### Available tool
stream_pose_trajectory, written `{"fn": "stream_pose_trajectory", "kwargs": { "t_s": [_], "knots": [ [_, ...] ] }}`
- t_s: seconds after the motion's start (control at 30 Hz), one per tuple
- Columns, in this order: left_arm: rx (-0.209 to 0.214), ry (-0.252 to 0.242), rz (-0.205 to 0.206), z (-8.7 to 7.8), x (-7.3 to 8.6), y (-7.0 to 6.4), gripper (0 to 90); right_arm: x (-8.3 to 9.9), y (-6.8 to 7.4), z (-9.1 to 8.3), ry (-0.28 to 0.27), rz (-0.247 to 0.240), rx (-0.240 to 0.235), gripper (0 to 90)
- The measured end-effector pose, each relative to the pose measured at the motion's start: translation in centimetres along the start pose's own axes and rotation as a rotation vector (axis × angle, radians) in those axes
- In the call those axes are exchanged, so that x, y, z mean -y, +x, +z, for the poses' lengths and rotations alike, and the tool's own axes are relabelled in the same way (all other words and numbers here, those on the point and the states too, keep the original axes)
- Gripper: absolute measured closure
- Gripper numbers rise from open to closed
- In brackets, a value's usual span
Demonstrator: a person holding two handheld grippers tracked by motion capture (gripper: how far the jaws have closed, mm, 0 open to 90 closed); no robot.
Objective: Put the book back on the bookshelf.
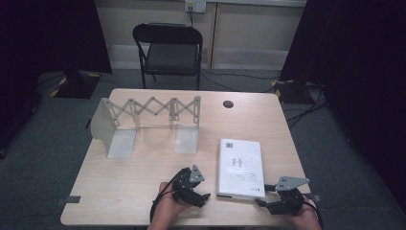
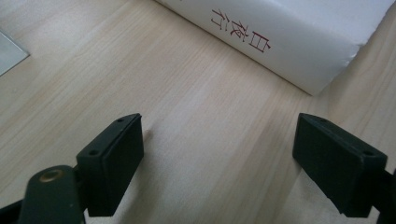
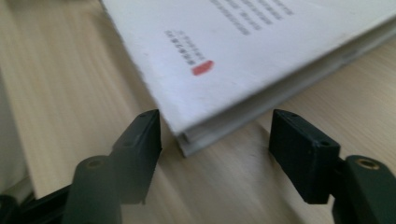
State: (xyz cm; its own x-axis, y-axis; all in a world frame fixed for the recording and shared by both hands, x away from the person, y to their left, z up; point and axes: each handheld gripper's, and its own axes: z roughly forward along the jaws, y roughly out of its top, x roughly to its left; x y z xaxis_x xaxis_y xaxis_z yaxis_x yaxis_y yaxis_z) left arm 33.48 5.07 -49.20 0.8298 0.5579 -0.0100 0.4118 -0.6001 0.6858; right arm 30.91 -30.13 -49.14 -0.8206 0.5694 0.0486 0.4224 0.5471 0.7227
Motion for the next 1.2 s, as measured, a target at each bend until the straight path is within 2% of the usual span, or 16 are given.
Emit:
{"fn": "stream_pose_trajectory", "kwargs": {
  "t_s": [0.1, 0.13, 0.17, 0.23, 0.4, 0.5, 0.63, 0.67, 0.7, 0.73, 0.8, 0.9, 0.97, 1.0, 1.1, 1.2],
  "knots": [
    [0.006, 0.009, 0.004, -0.1, -0.1, -0.1, 17.6, -0.2, 0.3, 0.2, -0.003, -0.006, 0.0, 35.3],
    [0.016, 0.01, 0.002, -0.1, -0.2, -0.2, 20.0, -0.3, 0.3, 0.3, -0.009, 0.004, 0.0, 36.4],
    [0.038, 0.009, -0.014, -0.2, -0.4, -0.3, 24.3, -0.4, 0.4, 0.5, -0.021, 0.043, -0.003, 39.2],
    [0.064, 0.003, -0.026, -0.4, -0.7, -0.5, 25.1, -0.5, 0.4, 0.5, -0.022, 0.053, 0.005, 42.0],
    [0.097, -0.007, 0.002, -0.4, -1.3, -1.4, 29.1, -0.5, 0.5, 0.4, -0.013, 0.064, 0.002, 40.4],
    [0.097, 0.008, 0.022, -0.3, -2.0, -2.1, 30.0, -0.4, 0.7, 0.6, -0.012, 0.058, 0.006, 37.5],
    [0.103, 0.017, 0.019, -0.1, -2.5, -2.5, 32.5, -0.6, 1.0, 0.7, -0.008, 0.054, 0.032, 36.7],
    [0.103, 0.019, 0.016, 0.0, -2.7, -2.6, 33.6, -0.6, 1.1, 0.8, -0.004, 0.054, 0.019, 28.6],
    [0.111, 0.018, 0.014, 0.1, -2.9, -2.7, 34.2, -0.6, 1.0, 0.7, -0.004, 0.052, -0.008, 29.4],
    [0.111, 0.018, 0.014, 0.1, -2.9, -2.7, 34.6, -0.6, 1.0, 0.7, -0.004, 0.052, -0.008, 29.4],
    [0.109, 0.014, 0.015, 0.3, -3.2, -2.8, 34.7, -0.5, 1.0, 0.7, -0.003, 0.053, 0.006, 34.4],
    [0.109, 0.013, 0.024, 0.6, -3.3, -3.0, 35.4, -0.5, 1.1, 0.5, -0.002, 0.019, 0.029, 41.9],
    [0.107, 0.023, 0.04, 0.5, -3.5, -3.0, 35.2, -0.4, 1.1, 0.5, -0.003, 0.022, 0.036, 44.3],
    [0.104, 0.015, 0.032, 0.6, -3.5, -3.1, 35.2, -0.4, 1.0, 0.5, -0.006, 0.031, 0.038, 46.1],
    [0.09, 0.018, 0.032, 0.9, -3.7, -3.0, 35.5, -0.4, 0.9, 0.5, -0.009, 0.039, 0.042, 47.7],
    [0.094, 0.026, 0.04, 1.1, -3.7, -3.1, 39.7, -0.4, 1.0, 0.5, -0.002, 0.037, 0.05, 48.0]
  ]
}}
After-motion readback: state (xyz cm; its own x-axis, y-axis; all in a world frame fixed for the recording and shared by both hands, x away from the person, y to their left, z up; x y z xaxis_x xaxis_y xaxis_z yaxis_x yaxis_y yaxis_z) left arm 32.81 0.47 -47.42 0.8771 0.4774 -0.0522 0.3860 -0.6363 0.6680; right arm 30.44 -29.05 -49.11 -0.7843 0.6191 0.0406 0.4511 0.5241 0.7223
